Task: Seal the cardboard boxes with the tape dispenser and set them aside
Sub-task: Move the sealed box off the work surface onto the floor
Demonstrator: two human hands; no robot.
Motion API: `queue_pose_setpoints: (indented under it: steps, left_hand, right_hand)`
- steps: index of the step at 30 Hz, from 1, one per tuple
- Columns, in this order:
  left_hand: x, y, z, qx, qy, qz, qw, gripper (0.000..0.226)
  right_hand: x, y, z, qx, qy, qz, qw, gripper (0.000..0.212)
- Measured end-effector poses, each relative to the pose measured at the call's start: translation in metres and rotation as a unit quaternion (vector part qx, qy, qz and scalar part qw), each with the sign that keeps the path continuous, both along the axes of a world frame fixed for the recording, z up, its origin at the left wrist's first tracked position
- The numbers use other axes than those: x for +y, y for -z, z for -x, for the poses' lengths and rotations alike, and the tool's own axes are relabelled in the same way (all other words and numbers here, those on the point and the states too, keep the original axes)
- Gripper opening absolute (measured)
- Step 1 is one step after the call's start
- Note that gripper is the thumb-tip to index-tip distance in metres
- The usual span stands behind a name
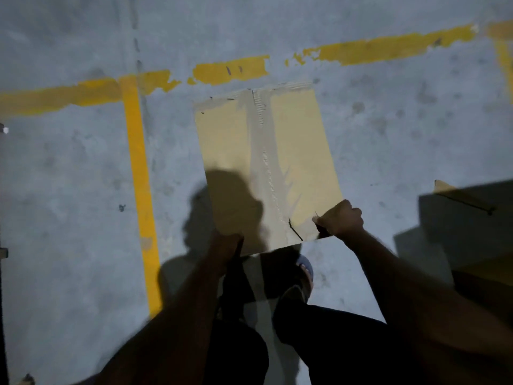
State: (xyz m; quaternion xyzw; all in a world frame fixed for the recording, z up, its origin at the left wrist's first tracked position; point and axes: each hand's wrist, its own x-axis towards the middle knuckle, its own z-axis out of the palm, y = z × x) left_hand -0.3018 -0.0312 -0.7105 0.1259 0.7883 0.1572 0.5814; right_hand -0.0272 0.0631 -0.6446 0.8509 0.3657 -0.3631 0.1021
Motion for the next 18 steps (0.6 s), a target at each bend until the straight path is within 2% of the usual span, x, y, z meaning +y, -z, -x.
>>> queue_pose_setpoints:
  steps: [2,5,9,12,15,18]
  left_hand:
    - [0.004,-0.028,-0.009,0.019,-0.030,-0.036,0.999,0.098]
    - [0.031,-0.091,-0.006,0.090,-0.019,-0.086,0.992,0.065]
    - [0.064,-0.150,0.011,0.116,0.019,-0.125,0.985,0.075]
    - [0.079,-0.198,0.016,0.110,0.058,-0.135,0.983,0.069]
    - [0.089,-0.256,0.006,0.106,0.099,-0.146,0.979,0.065]
    - [0.107,-0.317,-0.007,0.108,0.140,-0.162,0.971,0.058]
  right_hand:
    - [0.006,-0.005,-0.005,-0.002,0.001,0.004,1.000,0.087]
    - [0.022,-0.027,-0.013,0.090,0.000,-0.057,0.994,0.076]
    - [0.040,-0.099,-0.018,0.200,0.024,-0.098,0.975,0.049]
    - [0.048,-0.157,-0.027,0.213,0.007,-0.082,0.973,0.049]
    - [0.048,-0.211,-0.043,0.204,0.013,-0.083,0.975,0.058]
    - [0.051,-0.276,-0.062,0.199,0.022,-0.105,0.974,0.054]
